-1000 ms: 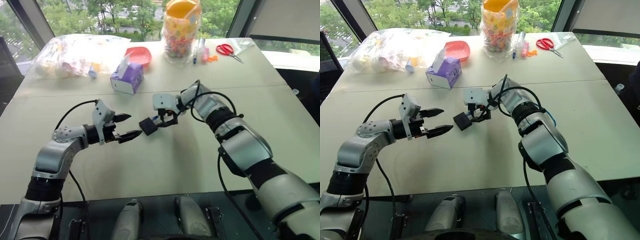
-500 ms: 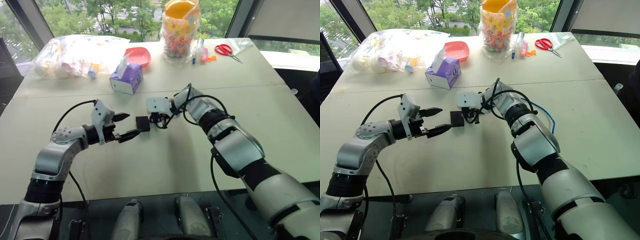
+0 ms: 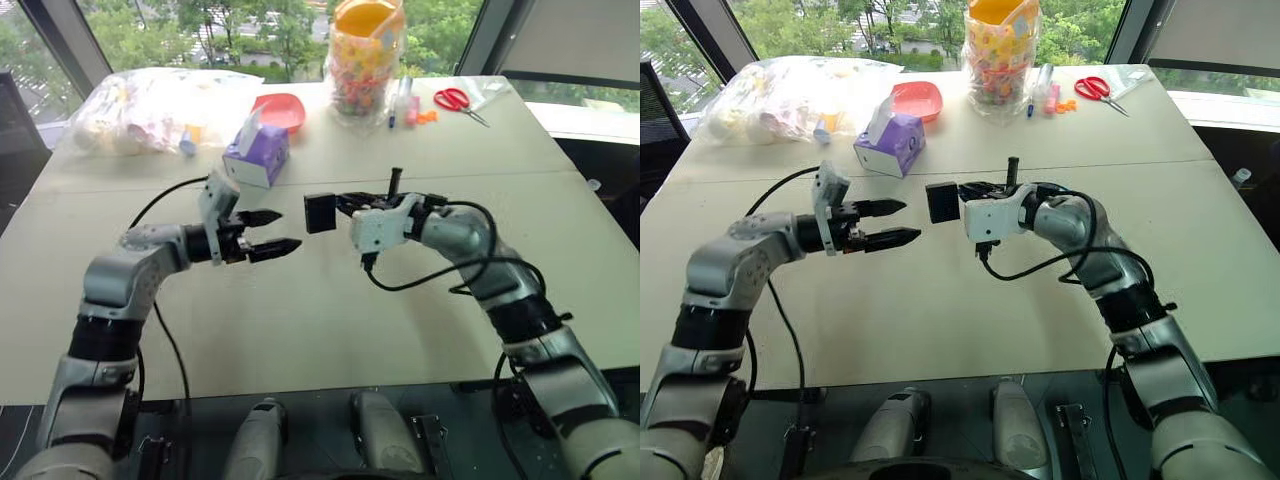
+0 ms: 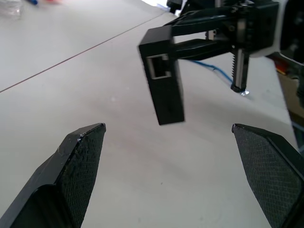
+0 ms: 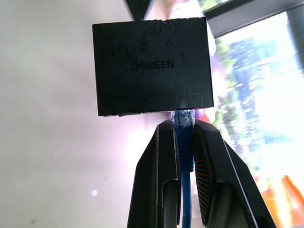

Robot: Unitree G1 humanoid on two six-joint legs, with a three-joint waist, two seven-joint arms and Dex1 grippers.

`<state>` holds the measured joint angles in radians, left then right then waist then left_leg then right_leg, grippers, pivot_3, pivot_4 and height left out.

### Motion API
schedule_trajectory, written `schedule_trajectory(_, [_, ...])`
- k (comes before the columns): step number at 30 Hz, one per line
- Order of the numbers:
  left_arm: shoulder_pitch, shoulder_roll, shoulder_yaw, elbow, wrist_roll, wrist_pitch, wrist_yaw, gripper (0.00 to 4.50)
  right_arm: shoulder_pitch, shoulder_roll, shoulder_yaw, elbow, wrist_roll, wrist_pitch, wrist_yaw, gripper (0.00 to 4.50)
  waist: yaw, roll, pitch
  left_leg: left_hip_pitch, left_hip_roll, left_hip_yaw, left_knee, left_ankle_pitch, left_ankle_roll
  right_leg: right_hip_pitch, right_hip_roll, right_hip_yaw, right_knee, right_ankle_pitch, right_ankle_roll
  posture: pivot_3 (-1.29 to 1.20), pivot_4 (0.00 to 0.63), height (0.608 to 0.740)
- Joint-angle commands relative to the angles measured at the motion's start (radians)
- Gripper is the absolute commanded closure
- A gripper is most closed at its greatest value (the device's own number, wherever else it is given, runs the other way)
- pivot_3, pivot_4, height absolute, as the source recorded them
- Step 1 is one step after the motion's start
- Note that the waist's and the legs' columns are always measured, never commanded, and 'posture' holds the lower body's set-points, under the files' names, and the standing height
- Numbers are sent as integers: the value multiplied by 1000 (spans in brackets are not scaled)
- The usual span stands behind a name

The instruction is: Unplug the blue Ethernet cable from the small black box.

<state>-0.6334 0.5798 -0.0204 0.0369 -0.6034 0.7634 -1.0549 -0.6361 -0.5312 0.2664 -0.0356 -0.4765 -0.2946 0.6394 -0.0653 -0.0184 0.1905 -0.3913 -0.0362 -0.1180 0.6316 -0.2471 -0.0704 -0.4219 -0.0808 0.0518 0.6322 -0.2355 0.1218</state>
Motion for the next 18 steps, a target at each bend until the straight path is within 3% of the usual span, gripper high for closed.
schedule_trajectory(1, [-46,-8,-3,14,-44,47,-50,0,-4,3,1,-96,-37,21,-18,4439,-1,0,0,0,0,0,0,0,0,0,0,0,0,0,0,0,150,740])
schedule_trajectory(6, [-63,-19,7,32,-42,47,-64,0,-4,5,17,-121,-47,39,-6,4439,0,0,0,0,0,0,0,0,0,1,0,0,0,0,0,0,150,740])
schedule_trajectory(9, [-64,-25,18,35,-41,41,-57,831,-5,3,26,-126,-45,45,2,4500,2,0,0,0,0,0,0,0,0,1,0,0,0,0,0,0,150,740])
schedule_trajectory(16, [-57,-38,27,38,-29,23,-36,3884,-11,5,44,-136,-35,49,28,4500,8,0,0,0,0,0,0,0,0,1,0,0,-1,0,0,0,150,740])
schedule_trajectory(18, [-52,-47,26,40,-24,16,-28,4008,-15,6,50,-142,-34,51,38,4500,11,0,0,0,0,0,0,0,0,1,0,0,-1,0,0,0,150,740])
